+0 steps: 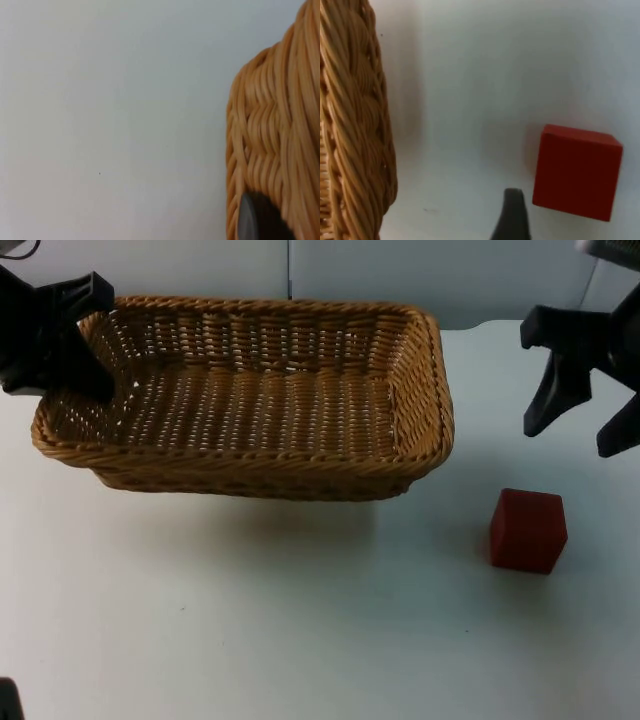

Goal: Pick up the basket with the left hand and place the cube into the basket with the right hand.

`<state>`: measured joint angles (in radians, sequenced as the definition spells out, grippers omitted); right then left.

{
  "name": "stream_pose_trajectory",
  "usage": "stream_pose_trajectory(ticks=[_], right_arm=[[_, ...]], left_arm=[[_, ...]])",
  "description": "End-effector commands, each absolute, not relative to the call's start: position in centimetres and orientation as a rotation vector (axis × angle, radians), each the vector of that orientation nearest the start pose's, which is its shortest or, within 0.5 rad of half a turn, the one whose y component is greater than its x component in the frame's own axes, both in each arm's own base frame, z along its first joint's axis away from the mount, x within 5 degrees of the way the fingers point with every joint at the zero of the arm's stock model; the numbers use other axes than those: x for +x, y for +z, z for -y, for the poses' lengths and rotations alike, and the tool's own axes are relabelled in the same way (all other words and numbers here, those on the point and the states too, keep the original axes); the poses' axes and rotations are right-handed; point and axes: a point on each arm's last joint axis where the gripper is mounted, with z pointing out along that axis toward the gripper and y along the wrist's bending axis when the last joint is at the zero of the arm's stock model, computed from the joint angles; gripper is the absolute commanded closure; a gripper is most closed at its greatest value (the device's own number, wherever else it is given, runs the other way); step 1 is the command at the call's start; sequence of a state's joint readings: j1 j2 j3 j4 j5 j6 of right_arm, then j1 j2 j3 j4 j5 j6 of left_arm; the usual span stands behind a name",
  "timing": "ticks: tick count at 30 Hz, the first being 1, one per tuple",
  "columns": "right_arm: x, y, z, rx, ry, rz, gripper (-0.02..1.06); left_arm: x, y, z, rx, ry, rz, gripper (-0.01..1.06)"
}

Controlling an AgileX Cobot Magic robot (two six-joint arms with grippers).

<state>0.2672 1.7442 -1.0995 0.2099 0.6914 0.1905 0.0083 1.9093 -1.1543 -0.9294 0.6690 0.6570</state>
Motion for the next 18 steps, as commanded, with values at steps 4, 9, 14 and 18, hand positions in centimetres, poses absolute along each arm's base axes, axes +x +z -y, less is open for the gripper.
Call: stream_pose_trajectory(ticks=[4,9,14,18], right_arm=[[33.0,18.8,-10.8,0.1,0.332,-2.845,0.36],[33.2,17.8,-10.8,0.111,0.319,-2.87,0.36],[33.3,17.5,-10.7,0.136,0.298,-2.877,0.36],[33.3,16.9,-10.9,0.145,0.29,-2.896,0.36]], left_arm=[[37.7,17.7,4.4,-0.048,-0.76,-2.608,1.05],[37.7,17.6,4.4,-0.044,-0.756,-2.61,1.05],[37.7,17.6,4.3,-0.041,-0.751,-2.611,1.05],[37.7,17.6,4.3,-0.043,-0.746,-2.608,1.05]])
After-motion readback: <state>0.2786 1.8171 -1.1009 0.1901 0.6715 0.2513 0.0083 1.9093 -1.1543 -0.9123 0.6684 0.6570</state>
